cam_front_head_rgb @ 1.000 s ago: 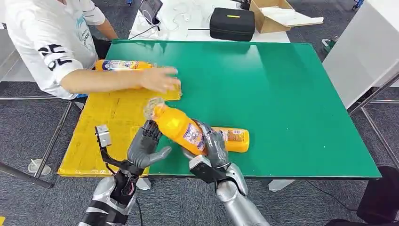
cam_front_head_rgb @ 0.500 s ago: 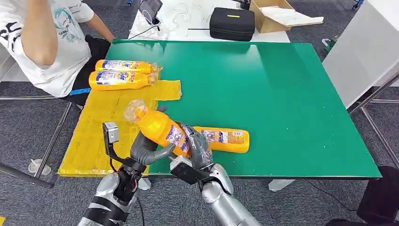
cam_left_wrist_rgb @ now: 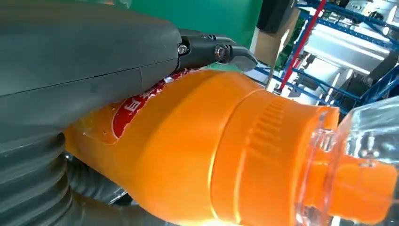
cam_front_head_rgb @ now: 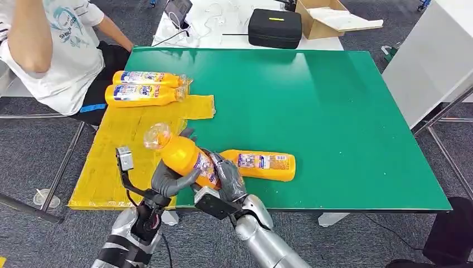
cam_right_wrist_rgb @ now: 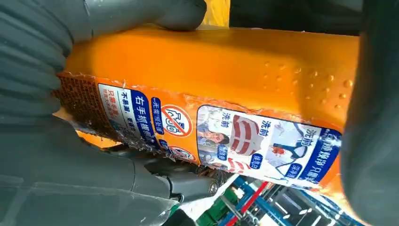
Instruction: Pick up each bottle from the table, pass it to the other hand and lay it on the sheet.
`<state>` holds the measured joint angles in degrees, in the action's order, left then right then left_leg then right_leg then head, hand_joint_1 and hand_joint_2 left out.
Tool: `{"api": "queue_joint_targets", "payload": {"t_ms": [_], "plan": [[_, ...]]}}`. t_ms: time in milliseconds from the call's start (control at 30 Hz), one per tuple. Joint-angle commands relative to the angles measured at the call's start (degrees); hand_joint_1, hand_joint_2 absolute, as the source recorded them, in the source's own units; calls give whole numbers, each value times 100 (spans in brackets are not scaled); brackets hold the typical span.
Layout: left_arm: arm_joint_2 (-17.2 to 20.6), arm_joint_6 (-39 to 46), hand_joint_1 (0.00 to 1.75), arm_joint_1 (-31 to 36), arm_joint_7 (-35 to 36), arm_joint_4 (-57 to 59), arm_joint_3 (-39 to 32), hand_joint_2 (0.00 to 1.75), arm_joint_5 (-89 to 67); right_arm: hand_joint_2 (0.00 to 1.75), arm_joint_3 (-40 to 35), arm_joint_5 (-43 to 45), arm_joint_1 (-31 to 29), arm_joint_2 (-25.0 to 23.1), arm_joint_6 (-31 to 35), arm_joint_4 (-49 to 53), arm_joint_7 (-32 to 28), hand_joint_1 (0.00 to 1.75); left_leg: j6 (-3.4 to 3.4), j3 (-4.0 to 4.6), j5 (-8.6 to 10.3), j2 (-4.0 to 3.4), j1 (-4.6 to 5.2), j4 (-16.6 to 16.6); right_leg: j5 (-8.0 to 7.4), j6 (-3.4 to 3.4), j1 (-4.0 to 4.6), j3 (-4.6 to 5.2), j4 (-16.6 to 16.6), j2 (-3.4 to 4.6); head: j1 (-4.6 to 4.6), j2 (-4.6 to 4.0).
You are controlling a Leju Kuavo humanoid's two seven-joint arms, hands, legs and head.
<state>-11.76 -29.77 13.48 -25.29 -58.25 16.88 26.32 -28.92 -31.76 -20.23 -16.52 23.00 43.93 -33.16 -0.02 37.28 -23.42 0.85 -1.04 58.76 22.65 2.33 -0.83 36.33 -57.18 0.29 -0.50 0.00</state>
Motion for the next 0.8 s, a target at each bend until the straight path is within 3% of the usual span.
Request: {"api": "queue_joint_targets", "payload": {"t_ms": [33, 333, 367, 400, 433, 533, 567, 800], "plan": [[88, 256, 175, 119, -111, -198, 243, 175, -475, 175, -197, 23, -132, 53, -119, -564, 94, 175, 6, -29, -10, -1, 0, -3, 10, -10, 4, -31, 4, -9, 0, 0], [12, 495, 175, 220, -308, -27, 91, 175, -912, 175, -77, 146, -106, 61, -191, -430, 97, 175, 4, -16, -3, 5, -2, -2, 6, -8, 5, -19, 3, -13, 0, 0], [-3, 527, 175, 229, -304, -14, 32, 175, -874, 175, -58, 157, -106, 54, -172, -424, 120, 164, 5, -30, -8, 3, -1, -2, 11, -11, 5, -32, 3, -15, 0, 2], [-4, 559, 175, 243, -303, -16, -2, 175, -873, 175, -52, 155, -106, 49, -154, -418, 142, 105, 4, -20, -6, 2, -3, -2, 7, -9, 6, -23, 4, -11, 0, 0], [-31, 641, 175, 245, -325, -37, -88, 175, -858, 175, -30, 135, -99, 41, -41, -376, 174, 0, 6, -32, -9, 2, -1, -2, 11, -11, 5, -34, 3, -13, 0, 0], [-24, 1072, 175, 271, -483, -160, -262, 175, -1104, 175, 6, 193, -57, 70, -42, -146, 221, 0, 5, -24, -8, -1, -3, -1, 8, -11, 7, -26, 2, -9, 2, 0], [-54, 1274, 175, 311, -545, -179, -379, 175, -1190, 0, 33, 233, -39, 99, -19, 26, 233, 0, 4, -18, -5, -1, -2, -1, 5, -9, 5, -19, 3, -7, 0, 0], [-76, 2432, 175, 569, -873, -605, -956, 175, -1910, 0, 254, 667, 316, 341, -153, 1547, 317, 0, 4, -10, -5, 5, -3, 7, 7, -10, 7, -13, -5, -13, 0, 0]]}}
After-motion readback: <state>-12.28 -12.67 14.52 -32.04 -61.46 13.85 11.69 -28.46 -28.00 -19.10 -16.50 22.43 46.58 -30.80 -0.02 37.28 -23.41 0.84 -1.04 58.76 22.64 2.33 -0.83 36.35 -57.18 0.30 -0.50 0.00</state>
